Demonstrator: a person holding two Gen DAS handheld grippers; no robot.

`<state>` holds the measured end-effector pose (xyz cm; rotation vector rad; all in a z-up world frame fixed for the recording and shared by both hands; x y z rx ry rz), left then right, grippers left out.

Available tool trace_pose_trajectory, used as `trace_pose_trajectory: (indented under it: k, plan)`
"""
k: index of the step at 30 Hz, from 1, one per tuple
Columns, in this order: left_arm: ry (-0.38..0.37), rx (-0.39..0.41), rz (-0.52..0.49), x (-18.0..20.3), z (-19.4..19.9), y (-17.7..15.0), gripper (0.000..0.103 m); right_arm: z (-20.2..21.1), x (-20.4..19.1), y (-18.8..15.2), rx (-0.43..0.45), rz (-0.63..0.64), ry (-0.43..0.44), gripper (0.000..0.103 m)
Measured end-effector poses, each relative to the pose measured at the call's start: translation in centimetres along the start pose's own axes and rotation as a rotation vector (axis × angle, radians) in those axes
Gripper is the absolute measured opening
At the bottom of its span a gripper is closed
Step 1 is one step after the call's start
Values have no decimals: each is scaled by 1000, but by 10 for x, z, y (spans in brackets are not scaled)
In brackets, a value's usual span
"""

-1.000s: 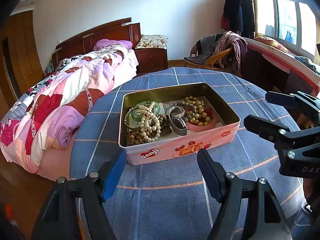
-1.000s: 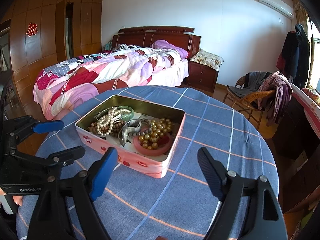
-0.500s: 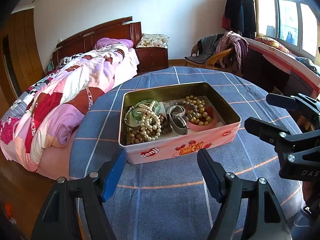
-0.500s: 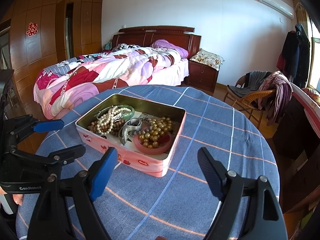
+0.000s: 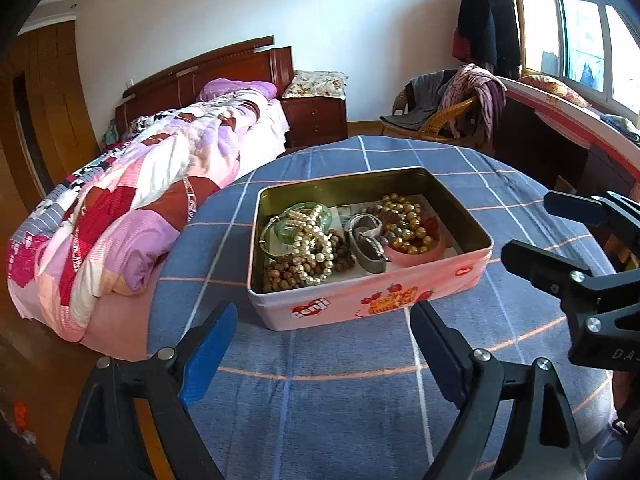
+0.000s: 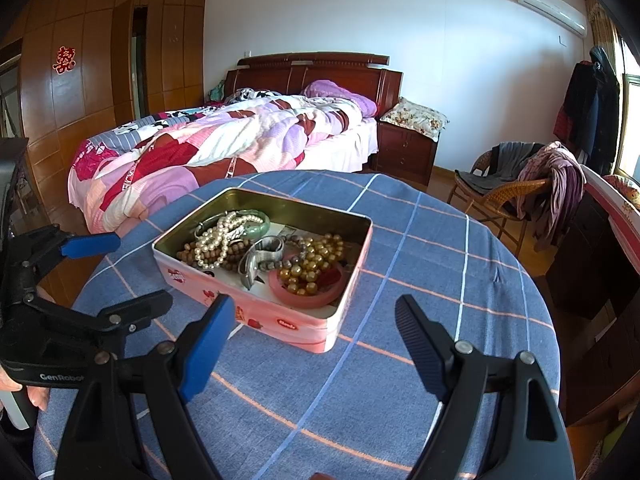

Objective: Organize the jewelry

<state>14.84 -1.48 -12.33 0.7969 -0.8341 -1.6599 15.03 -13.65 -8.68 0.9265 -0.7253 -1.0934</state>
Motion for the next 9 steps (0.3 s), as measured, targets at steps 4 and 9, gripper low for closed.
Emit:
trace_pose_trajectory:
  k: [4,9]
  plan:
    - [1,12,-1,-2,1,-1,89,0,0,-3,-4,1,-2,84]
    - [-5,13,3,-2,2,0,89,1,3,-5,-8,-4,-9,84]
Point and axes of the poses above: each gripper's, at about its wrist camera, not at the fingertips, and z roughly against the way its jaws point, x to its right, y to its top, the point moved 9 cm from there along -z, roughly the way its jaws point, and after that the axes turned 8 degrees about x, right-handed, at the moved point
